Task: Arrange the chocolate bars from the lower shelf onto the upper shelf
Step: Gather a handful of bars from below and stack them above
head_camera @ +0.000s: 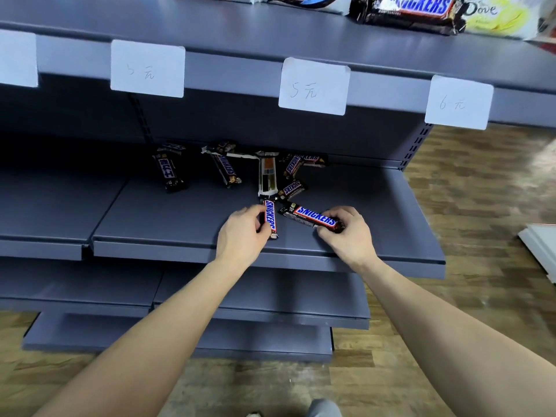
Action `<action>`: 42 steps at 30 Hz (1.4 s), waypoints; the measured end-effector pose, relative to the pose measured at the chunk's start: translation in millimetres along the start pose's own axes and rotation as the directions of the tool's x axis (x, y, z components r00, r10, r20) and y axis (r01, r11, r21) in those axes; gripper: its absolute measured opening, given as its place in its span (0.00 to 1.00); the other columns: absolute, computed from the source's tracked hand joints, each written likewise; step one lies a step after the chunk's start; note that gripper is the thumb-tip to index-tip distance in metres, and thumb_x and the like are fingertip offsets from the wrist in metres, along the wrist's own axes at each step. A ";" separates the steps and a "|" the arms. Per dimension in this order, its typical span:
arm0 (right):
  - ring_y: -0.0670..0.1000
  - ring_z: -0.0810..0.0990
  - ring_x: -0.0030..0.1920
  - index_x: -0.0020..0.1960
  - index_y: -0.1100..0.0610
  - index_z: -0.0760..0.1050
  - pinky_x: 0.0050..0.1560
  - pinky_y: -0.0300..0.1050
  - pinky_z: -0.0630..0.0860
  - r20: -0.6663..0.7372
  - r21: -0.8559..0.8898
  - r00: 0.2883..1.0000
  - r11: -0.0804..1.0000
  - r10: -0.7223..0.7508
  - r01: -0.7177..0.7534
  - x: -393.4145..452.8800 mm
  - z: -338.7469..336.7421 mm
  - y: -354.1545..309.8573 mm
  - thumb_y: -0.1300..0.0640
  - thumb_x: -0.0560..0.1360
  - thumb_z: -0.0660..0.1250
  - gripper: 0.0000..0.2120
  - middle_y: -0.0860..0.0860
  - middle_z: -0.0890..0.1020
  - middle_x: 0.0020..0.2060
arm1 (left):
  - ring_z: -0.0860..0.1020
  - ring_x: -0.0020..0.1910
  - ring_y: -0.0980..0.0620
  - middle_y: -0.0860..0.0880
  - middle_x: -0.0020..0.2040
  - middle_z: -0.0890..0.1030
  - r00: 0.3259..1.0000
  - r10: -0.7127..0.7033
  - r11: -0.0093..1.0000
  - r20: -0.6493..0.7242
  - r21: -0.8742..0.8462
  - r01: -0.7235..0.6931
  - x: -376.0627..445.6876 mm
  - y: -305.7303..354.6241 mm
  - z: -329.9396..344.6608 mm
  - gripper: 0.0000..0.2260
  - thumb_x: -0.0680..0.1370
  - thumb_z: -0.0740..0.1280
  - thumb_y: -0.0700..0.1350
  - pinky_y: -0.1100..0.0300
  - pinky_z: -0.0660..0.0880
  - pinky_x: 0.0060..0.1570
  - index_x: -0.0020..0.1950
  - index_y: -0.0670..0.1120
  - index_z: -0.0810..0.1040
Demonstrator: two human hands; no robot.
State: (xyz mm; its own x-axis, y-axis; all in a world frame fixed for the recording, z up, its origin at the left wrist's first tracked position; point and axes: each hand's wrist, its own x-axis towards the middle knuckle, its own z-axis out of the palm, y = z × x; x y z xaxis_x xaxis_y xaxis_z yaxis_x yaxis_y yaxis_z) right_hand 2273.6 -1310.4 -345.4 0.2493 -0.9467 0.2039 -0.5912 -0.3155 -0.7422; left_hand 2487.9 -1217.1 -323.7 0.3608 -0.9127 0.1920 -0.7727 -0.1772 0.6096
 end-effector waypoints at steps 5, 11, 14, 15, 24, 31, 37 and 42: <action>0.48 0.76 0.55 0.50 0.48 0.81 0.59 0.45 0.74 -0.001 -0.002 1.000 1.000 0.017 -0.017 -0.4 -0.4 -0.9 0.52 0.65 0.69 0.13 0.42 0.78 0.50 | 0.74 0.47 0.52 0.57 0.38 0.76 0.994 0.102 0.993 0.046 -0.061 -0.099 -5.9 3.0 2.9 0.09 0.79 0.64 0.51 0.54 0.75 0.45 0.54 0.52 0.81; 0.48 0.76 0.55 0.50 0.48 0.81 0.58 0.44 0.74 0.001 -0.001 1.000 1.000 0.016 -0.016 -1.4 -1.9 -2.7 0.55 0.67 0.69 0.12 0.42 0.78 0.50 | 0.62 0.68 0.50 0.56 0.74 0.63 0.966 0.211 0.966 0.152 0.119 -0.229 4.8 -8.5 6.0 0.24 0.79 0.63 0.39 0.53 0.67 0.62 0.74 0.55 0.67; 0.48 0.76 0.55 0.51 0.48 0.81 0.58 0.44 0.74 0.003 0.002 1.000 1.000 0.019 -0.019 -2.2 -2.5 -1.5 0.54 0.66 0.69 0.13 0.42 0.78 0.51 | 0.64 0.64 0.50 0.55 0.68 0.70 0.946 0.242 0.940 0.217 0.191 -0.284 4.7 -8.7 7.8 0.22 0.80 0.62 0.42 0.55 0.66 0.60 0.73 0.57 0.67; 0.47 0.76 0.55 0.51 0.49 0.81 0.58 0.44 0.74 0.007 0.000 1.000 1.000 0.021 -0.021 -1.6 -2.8 -1.4 0.54 0.66 0.69 0.13 0.42 0.78 0.51 | 0.66 0.61 0.49 0.53 0.63 0.72 0.949 0.237 0.941 0.206 0.193 -0.277 3.6 -9.0 7.9 0.21 0.80 0.63 0.43 0.55 0.67 0.58 0.72 0.56 0.69; 0.50 0.77 0.56 0.55 0.54 0.82 0.59 0.40 0.72 0.037 -0.107 0.996 0.992 0.075 -0.071 -6.7 -3.7 -13.1 0.56 0.71 0.73 0.13 0.48 0.78 0.54 | 0.67 0.57 0.51 0.53 0.59 0.71 0.954 0.226 0.954 0.197 0.152 -0.258 -11.6 -0.9 1.1 0.16 0.77 0.68 0.44 0.53 0.71 0.55 0.64 0.51 0.75; 0.56 0.77 0.55 0.56 0.50 0.80 0.51 0.47 0.74 0.028 -0.479 0.988 0.870 0.153 -0.121 -31.1 -16.8 -40.7 0.48 0.70 0.72 0.16 0.50 0.82 0.51 | 0.67 0.58 0.51 0.55 0.58 0.73 0.944 0.278 0.940 0.178 0.151 -0.305 -42.3 -0.2 -14.2 0.14 0.77 0.67 0.44 0.53 0.70 0.56 0.63 0.53 0.75; 0.55 0.79 0.52 0.57 0.48 0.79 0.52 0.49 0.75 0.032 -0.460 0.999 0.888 0.009 0.007 -75.7 -33.5 -48.2 0.49 0.72 0.72 0.14 0.50 0.83 0.50 | 0.68 0.58 0.51 0.56 0.58 0.73 0.944 0.306 0.925 0.122 0.195 -0.326 -84.0 9.1 -37.6 0.14 0.78 0.65 0.47 0.55 0.68 0.57 0.64 0.55 0.73; 0.52 0.78 0.52 0.59 0.46 0.78 0.54 0.49 0.75 0.007 -0.398 0.993 0.911 -0.117 0.110 -122.8 -67.3 -69.9 0.48 0.73 0.71 0.15 0.46 0.82 0.51 | 0.68 0.59 0.52 0.57 0.59 0.74 0.936 0.344 0.910 0.081 0.218 -0.353 -133.0 30.2 -66.8 0.14 0.78 0.65 0.47 0.57 0.67 0.59 0.65 0.54 0.73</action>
State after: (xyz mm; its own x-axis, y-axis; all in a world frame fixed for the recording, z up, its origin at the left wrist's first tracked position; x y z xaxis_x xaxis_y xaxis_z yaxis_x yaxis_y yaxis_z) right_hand 2232.6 -1176.5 -275.6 0.3223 -0.9029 0.2844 -0.8165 -0.4172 -0.3991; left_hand 2451.4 -1076.4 -279.5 0.0296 -0.9447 0.3266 -0.9441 0.0808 0.3195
